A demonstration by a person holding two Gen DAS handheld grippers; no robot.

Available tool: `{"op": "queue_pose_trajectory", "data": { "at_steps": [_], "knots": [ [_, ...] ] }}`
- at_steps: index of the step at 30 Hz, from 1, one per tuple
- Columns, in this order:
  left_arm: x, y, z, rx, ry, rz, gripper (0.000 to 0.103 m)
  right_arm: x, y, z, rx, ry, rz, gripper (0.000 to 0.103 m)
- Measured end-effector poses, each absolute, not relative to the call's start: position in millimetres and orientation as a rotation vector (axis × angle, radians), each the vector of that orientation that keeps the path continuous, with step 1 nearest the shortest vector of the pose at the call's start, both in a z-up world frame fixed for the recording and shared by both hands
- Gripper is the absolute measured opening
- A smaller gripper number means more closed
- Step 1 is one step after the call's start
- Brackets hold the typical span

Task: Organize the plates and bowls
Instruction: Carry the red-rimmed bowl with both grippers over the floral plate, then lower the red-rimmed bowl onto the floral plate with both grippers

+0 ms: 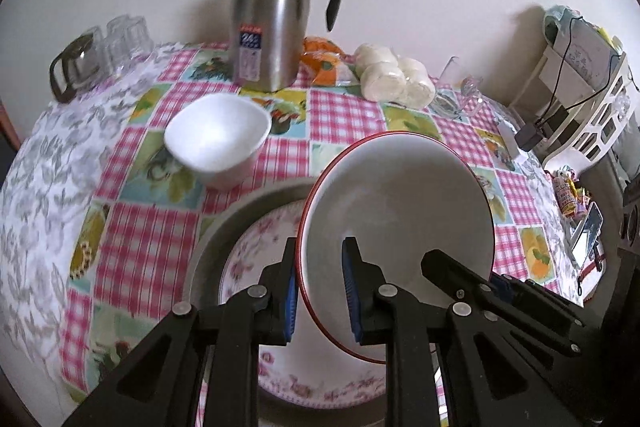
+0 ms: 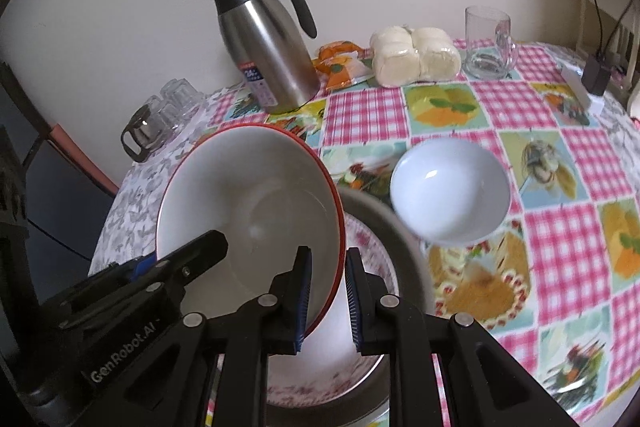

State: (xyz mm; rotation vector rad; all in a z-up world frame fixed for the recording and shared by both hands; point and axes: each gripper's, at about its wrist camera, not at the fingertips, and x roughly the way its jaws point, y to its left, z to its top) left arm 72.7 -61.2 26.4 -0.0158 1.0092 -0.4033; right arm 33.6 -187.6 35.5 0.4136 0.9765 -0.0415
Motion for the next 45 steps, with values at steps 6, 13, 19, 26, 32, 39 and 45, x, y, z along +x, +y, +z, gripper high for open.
{"op": "queue_pose_trajectory", "data": {
  "at_steps": [6, 13, 19, 26, 32, 39, 45],
  "knots": [
    [68, -56, 14, -0.004, 1.033, -0.371, 0.021, 24, -176, 17, 0.434, 0.989, -0.049, 0.019],
    [69, -59, 6, -0.003, 1.063, -0.379, 0.021, 19, -178, 6, 0.461, 0.995, -0.062, 0.019],
    [72, -60, 3, 0.007, 1.073, -0.37, 0.021, 18, -179, -1, 0.491, 1.0, -0.067, 0.019],
    [74, -59, 0, 0.01, 1.09, -0.372, 0.021, 19, -175, -3, 0.491, 1.012, -0.077, 0.019],
    [76, -58, -4, 0.016, 1.109, -0.354, 0.022, 21, -173, -7, 0.492, 1.031, -0.072, 0.019],
    [78, -61, -7, 0.018, 1.127, -0.357, 0.023, 22, -175, -10, 0.501, 1.038, -0.084, 0.019],
    [79, -62, -10, 0.017, 1.143, -0.357, 0.023, 24, -177, -12, 0.507, 1.048, -0.087, 0.019]
  ]
}}
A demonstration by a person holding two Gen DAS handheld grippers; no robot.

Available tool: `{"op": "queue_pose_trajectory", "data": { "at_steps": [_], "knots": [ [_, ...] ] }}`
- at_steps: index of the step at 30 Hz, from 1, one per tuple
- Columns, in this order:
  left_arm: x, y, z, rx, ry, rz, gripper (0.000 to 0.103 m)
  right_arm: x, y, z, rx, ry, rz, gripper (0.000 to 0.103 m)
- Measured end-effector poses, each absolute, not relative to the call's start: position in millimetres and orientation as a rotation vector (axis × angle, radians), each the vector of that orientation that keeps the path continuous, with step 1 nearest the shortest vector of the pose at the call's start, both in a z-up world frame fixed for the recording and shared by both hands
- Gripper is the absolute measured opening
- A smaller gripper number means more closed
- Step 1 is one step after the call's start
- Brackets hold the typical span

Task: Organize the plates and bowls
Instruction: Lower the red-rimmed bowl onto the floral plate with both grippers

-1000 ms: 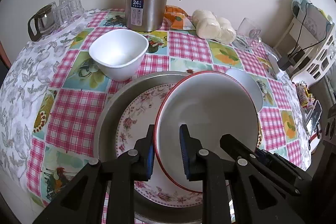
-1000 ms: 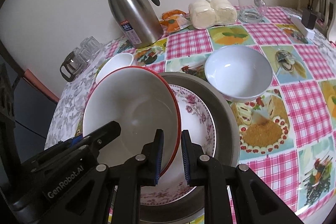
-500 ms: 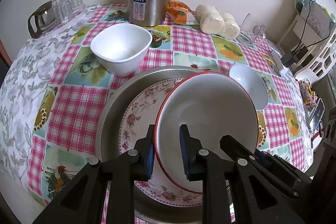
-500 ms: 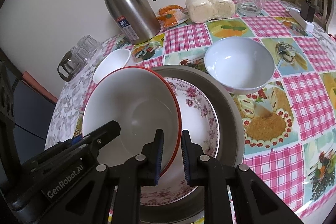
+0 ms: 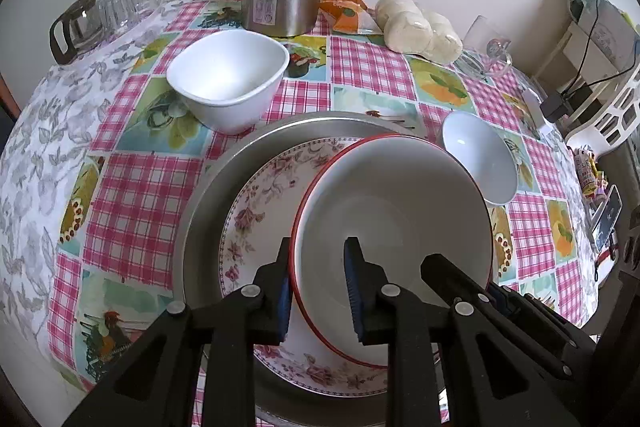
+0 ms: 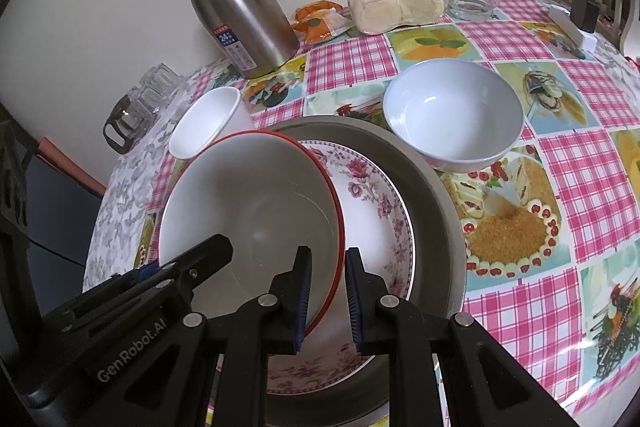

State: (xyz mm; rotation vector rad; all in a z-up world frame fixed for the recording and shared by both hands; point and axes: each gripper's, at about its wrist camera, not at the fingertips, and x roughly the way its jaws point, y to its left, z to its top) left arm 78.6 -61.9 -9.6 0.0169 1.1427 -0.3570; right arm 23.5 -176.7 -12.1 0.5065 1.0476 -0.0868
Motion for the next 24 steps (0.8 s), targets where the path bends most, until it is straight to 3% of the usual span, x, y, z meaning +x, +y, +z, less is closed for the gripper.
{"op": "queue_pose_trajectory", "data": {
  "at_steps": [24],
  "knots": [
    [90, -53, -16, -0.08, 1.183, -0.356, 0.024, 31, -175, -12, 0.52, 1.017, -0.084, 0.026]
  ]
}}
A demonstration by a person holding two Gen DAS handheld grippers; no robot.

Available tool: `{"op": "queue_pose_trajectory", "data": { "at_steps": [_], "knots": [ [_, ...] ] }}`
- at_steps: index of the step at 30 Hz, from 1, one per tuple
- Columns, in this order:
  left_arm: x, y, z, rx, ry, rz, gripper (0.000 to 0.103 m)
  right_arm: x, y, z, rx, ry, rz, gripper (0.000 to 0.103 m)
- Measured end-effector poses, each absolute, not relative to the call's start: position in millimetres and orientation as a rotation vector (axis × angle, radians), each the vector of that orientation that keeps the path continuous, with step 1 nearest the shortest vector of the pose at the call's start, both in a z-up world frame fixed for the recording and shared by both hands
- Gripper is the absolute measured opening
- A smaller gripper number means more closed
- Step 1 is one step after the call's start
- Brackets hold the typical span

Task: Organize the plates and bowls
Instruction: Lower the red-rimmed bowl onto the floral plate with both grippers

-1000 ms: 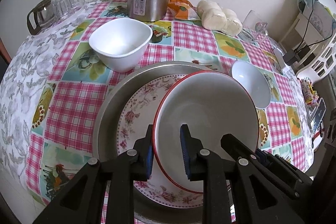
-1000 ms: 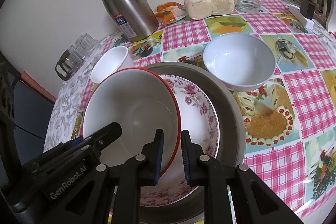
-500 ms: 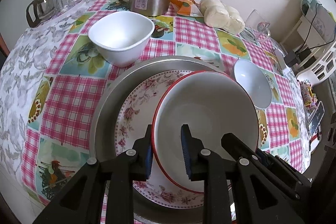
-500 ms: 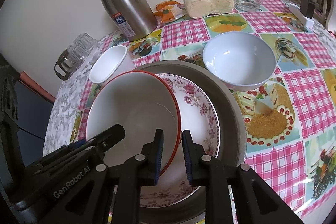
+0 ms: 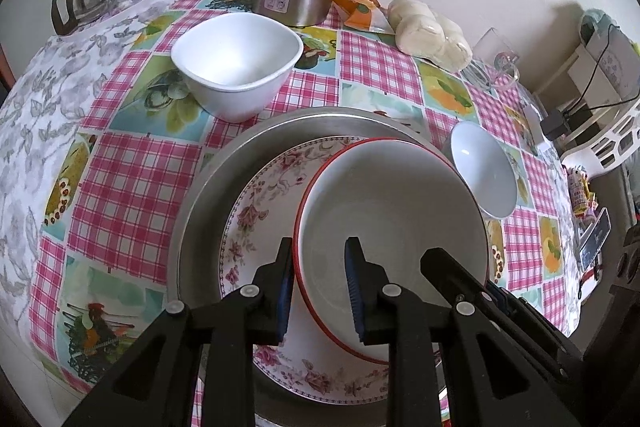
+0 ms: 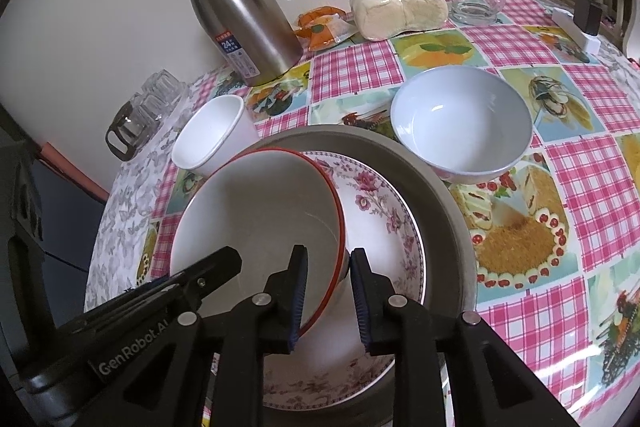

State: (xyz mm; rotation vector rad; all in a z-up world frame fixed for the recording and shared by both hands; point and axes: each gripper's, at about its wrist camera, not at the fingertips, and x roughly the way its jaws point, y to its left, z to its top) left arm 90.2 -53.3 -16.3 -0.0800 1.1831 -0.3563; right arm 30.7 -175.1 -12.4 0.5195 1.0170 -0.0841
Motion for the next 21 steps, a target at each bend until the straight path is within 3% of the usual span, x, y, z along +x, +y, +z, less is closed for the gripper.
{"op": "queue_pose_trajectory", "data": {
  "at_steps": [21],
  "knots": [
    [92.4, -48.0, -19.9, -0.111, 1.223, -0.335, 0.031, 32.8, -172.5, -15.1, 0.514, 1.027, -0.082, 0.028]
  ]
}}
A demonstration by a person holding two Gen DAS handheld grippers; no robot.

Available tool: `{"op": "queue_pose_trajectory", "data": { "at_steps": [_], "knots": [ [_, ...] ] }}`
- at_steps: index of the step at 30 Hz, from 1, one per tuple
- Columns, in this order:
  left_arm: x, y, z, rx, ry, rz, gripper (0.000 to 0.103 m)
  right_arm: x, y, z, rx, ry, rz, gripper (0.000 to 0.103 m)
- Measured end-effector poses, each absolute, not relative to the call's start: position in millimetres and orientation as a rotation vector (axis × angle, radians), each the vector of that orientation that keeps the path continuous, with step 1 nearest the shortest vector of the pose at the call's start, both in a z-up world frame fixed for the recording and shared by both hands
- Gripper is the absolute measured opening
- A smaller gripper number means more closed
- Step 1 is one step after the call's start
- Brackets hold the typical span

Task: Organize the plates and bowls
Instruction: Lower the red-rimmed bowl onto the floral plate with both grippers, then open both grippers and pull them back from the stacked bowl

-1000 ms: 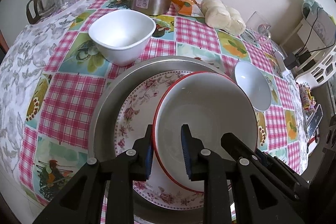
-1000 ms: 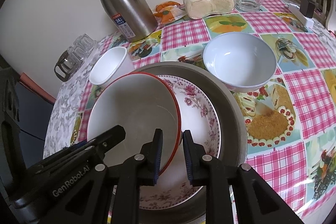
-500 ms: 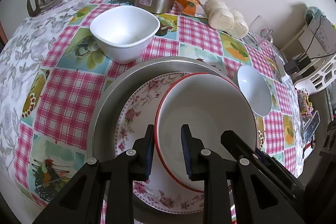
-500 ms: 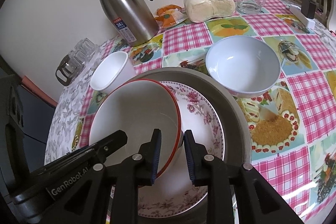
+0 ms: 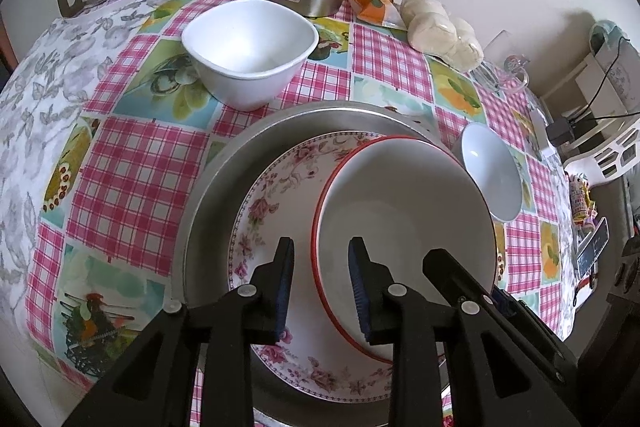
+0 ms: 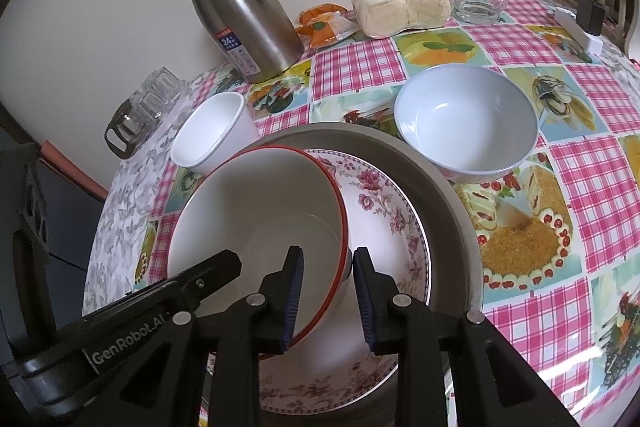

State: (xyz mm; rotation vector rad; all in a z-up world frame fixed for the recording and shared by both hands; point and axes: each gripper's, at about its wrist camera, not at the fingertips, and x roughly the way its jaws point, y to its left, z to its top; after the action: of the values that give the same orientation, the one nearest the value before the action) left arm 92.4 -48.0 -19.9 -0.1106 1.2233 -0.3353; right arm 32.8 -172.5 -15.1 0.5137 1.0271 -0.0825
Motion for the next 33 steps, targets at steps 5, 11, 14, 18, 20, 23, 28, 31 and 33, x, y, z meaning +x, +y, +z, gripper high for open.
{"op": "queue_pose_trajectory", "data": {
  "at_steps": [5, 11, 14, 18, 20, 23, 28, 31, 33],
  "knots": [
    [90, -46, -14, -0.104, 1.206, -0.335, 0.035, 31, -173, -8, 0.49, 1.012, -0.107, 0.028],
    [90, -44, -11, -0.105, 1.198, -0.326, 0.039, 29, -175, -5, 0.487, 1.005, -0.112, 0.028],
    [90, -41, -8, -0.109, 1.191, -0.322, 0.045, 28, -176, -1, 0.485, 0.993, -0.118, 0.028],
    [89, -39, -4, -0.103, 1.181, -0.305, 0.054, 26, -175, 5, 0.473, 0.972, -0.134, 0.037],
    [90, -37, -2, -0.094, 1.173, -0.283, 0.058, 25, -176, 7, 0.463, 0.969, -0.156, 0.051],
    [91, -31, -1, -0.103, 1.17, -0.26, 0.062, 24, -178, 7, 0.461, 0.967, -0.166, 0.062],
    [92, -25, 2, -0.091, 1.15, -0.215, 0.063, 26, -177, 7, 0.447, 0.963, -0.174, 0.07],
    [94, -19, 2, -0.099, 1.138, -0.191, 0.08, 26, -176, 8, 0.434, 0.955, -0.174, 0.079],
    [95, -14, 3, -0.101, 1.129, -0.162, 0.083, 26, -176, 8, 0.424, 0.953, -0.18, 0.082]
  ]
}}
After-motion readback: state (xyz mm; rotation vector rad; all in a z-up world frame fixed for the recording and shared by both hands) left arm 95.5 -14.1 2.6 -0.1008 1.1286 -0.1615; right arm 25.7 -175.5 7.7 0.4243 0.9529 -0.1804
